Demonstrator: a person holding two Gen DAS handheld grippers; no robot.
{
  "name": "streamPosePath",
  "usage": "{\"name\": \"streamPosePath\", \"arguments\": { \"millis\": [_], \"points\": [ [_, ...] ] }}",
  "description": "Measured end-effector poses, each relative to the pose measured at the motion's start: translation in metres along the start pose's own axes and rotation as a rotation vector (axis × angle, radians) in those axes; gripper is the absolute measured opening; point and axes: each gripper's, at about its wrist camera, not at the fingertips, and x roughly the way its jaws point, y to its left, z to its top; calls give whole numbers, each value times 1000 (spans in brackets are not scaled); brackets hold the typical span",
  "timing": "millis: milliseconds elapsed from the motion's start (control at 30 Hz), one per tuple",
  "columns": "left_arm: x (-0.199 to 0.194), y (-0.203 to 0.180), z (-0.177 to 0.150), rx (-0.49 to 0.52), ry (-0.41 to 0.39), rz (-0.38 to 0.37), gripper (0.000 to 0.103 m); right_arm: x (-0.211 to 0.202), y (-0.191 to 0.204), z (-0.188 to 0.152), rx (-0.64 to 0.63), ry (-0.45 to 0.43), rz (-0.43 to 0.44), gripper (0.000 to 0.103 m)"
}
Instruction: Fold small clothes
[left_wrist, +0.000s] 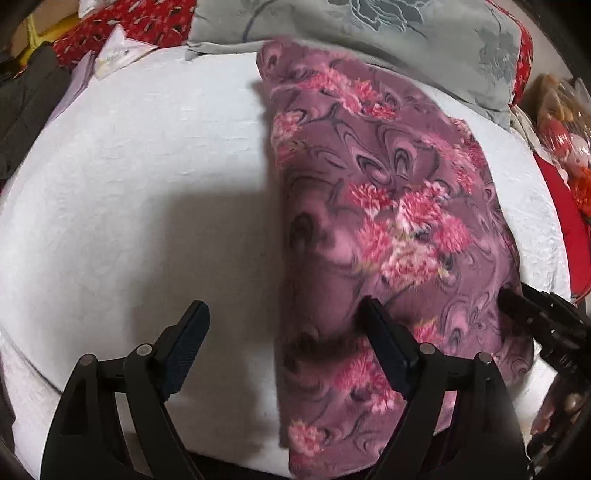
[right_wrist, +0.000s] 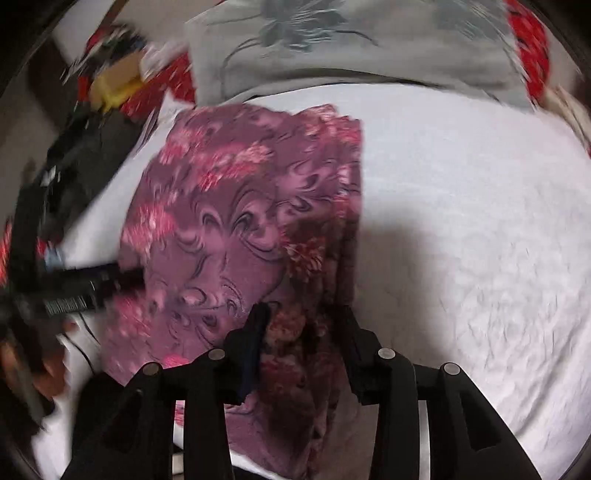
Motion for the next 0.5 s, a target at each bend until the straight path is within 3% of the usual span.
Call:
{"name": "streamPosePath", "arguments": {
  "millis": [167, 300, 333, 500],
  "points": [
    [-20, 0, -20, 18, -12, 7, 85, -25, 14, -15, -68, -44, 6, 43],
    [-8, -7, -28, 34, 20, 33, 85, 1, 8, -37, -84, 52, -60, 38],
    [-8, -7, -29, 29, 23, 31, 85, -1, 6, -41, -84, 32, -58, 38],
    [-13, -8, -28, 34, 10, 36, 85, -12, 9, -21, -61, -2, -50, 38]
  ]
}}
